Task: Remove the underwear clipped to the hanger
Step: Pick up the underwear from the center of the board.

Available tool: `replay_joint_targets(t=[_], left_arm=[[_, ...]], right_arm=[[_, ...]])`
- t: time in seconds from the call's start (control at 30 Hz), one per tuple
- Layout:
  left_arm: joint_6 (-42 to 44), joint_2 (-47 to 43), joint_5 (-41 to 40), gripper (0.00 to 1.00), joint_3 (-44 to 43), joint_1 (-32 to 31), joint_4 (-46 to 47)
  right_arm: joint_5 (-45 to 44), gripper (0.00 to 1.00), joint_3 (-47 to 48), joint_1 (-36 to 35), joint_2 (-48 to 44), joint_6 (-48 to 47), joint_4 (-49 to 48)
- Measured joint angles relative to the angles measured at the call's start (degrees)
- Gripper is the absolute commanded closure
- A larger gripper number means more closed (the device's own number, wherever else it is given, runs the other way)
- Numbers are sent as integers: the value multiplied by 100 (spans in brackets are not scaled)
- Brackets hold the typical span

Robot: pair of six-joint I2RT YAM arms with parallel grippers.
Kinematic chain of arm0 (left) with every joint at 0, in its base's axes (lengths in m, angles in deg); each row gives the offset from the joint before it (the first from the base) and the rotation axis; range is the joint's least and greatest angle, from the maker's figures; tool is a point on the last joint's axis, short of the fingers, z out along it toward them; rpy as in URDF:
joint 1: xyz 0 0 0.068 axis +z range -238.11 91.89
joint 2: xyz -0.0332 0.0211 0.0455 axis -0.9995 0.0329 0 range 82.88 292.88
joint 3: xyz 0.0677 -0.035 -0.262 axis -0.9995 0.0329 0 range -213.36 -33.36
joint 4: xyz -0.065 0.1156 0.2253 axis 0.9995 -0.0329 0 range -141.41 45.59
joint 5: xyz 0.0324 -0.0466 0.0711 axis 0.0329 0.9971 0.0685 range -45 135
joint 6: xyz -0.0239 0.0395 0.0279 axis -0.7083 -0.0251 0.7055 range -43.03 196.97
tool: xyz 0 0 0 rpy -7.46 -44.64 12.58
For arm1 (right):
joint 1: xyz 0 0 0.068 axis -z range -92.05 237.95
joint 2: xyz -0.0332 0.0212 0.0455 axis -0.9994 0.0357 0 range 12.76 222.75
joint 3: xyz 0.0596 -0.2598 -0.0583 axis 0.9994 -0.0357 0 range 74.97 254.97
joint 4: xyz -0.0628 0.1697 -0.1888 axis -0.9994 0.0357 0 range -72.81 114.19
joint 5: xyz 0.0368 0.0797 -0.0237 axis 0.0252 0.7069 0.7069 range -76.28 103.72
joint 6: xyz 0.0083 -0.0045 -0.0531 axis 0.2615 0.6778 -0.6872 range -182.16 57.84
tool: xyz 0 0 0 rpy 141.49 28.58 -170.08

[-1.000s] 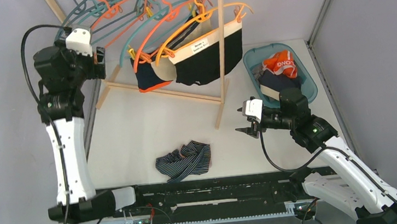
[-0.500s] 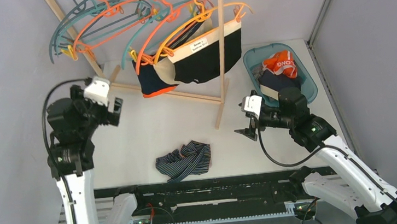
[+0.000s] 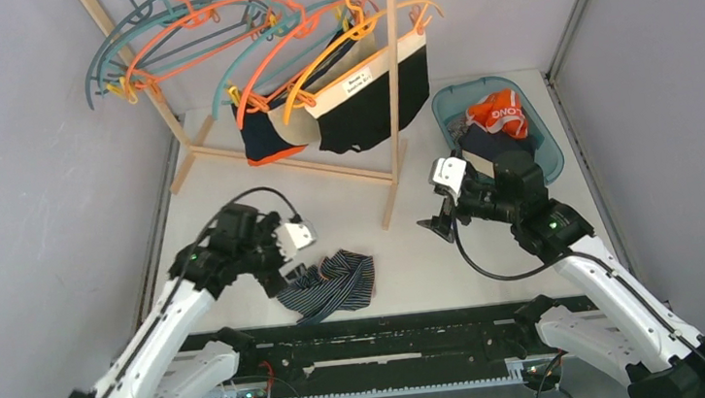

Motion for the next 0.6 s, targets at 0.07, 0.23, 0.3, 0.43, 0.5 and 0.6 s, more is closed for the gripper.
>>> replay_joint_targets(t=[0.07,0.23,0.3,0.43,0.5,0.6], left_arm=[[39,358,-85,1,221,-474,122],[127,1027,-190,5,507,-1217,442],[170,1263,-286,9,610,-1471,623],[256,1766,-332,22,756,-1709,876],[295,1991,-332,30,793,-1746,964],[330,2306,-319,43,820,-1823,1108]], right_arm=[[20,0,0,87,0,13,2],[116,0,0,306,-2,46,4],[157,0,0,350,-4,48,4],[225,0,0,398,-2,46,7],[243,0,0,409,7,46,7],[264,0,0,413,48,46,9]])
